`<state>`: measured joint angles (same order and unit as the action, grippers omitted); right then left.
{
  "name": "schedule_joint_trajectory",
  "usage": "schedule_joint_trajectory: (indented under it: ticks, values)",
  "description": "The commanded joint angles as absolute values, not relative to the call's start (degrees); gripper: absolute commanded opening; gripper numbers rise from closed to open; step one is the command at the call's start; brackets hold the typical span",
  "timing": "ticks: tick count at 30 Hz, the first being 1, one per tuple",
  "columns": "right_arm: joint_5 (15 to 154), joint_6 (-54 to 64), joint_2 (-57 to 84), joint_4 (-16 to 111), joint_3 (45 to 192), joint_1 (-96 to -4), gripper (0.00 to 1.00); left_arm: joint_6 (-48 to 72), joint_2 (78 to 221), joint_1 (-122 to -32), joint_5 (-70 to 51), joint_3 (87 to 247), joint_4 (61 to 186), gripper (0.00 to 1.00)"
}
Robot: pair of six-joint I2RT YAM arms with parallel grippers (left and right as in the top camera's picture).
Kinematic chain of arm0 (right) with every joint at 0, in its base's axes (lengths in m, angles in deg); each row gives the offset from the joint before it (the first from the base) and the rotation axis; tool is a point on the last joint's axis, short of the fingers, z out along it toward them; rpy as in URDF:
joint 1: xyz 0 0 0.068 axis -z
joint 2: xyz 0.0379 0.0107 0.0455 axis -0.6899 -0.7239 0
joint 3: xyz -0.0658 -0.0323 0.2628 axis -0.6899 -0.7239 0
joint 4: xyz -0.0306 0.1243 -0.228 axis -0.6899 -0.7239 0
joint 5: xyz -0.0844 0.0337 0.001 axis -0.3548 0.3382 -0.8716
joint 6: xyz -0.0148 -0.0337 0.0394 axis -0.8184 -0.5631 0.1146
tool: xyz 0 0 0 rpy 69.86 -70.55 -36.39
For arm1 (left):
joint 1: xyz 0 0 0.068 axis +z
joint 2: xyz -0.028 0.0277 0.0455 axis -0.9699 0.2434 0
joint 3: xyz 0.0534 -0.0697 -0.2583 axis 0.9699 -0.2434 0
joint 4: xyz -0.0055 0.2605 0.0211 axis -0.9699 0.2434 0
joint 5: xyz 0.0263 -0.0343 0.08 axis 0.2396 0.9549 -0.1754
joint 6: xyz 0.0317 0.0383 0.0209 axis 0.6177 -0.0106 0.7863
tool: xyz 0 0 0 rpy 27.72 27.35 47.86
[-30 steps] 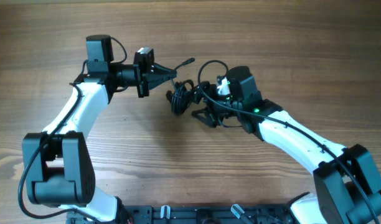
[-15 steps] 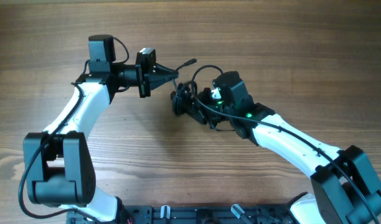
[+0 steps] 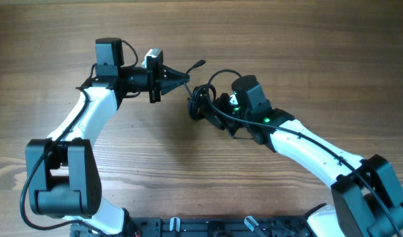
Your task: Untangle cables
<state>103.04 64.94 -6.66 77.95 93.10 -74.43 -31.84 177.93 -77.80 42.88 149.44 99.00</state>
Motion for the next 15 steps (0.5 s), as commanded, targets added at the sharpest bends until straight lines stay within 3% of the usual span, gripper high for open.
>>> schedule_joint_trajectory:
  ticks: [1, 5, 15]
  values:
    - [105.69, 62.95, -6.02, 77.78, 92.99, -72.07, 0.04, -25.66, 178.15, -78.96, 35.93, 149.62, 103.57, 0.04]
    - [104.99, 62.88, -6.02, 77.39, 92.99, -71.77, 0.04, -25.39, 178.15, -81.93, 28.96, 149.62, 109.84, 0.04]
    - [96.83, 60.24, -6.02, 73.32, 93.01, -71.53, 0.04, -24.10, 178.15, -90.15, 24.61, 149.62, 109.73, 0.04]
